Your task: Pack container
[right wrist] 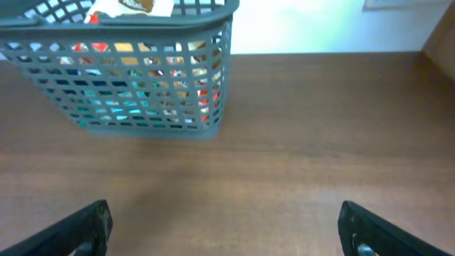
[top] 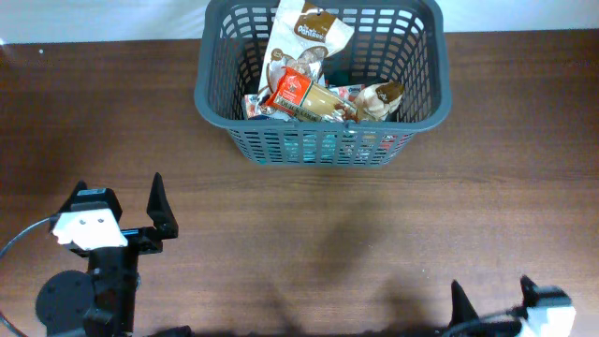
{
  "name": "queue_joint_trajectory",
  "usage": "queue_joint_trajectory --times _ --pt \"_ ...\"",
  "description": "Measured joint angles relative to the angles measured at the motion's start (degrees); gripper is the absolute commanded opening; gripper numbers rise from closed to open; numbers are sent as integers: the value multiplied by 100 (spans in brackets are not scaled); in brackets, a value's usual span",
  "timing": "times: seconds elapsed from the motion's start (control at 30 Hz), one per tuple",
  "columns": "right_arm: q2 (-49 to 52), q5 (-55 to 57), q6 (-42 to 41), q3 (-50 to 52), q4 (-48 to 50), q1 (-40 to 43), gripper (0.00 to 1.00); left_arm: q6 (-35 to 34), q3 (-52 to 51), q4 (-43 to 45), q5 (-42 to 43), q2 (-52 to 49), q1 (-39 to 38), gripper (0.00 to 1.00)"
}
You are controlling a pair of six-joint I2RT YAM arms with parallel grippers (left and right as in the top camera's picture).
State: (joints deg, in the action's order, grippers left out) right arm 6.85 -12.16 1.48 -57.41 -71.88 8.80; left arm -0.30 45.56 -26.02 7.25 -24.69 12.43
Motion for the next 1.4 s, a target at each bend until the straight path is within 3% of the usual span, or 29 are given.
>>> queue_joint_trajectory --times 0.43,0.83,1.07,1.4 --pt "-2 -13 -31 1729 2367 0 99 0 2 463 -17 4 -11 99" --pt "0 520 -898 3517 3768 0 99 0 4 485 -20 7 -11 99" --pt "0 809 -916 4262 4363 0 99 0 4 485 -20 7 -11 99" --pt "0 874 -896 4774 4454 0 99 0 4 487 -20 7 -11 99"
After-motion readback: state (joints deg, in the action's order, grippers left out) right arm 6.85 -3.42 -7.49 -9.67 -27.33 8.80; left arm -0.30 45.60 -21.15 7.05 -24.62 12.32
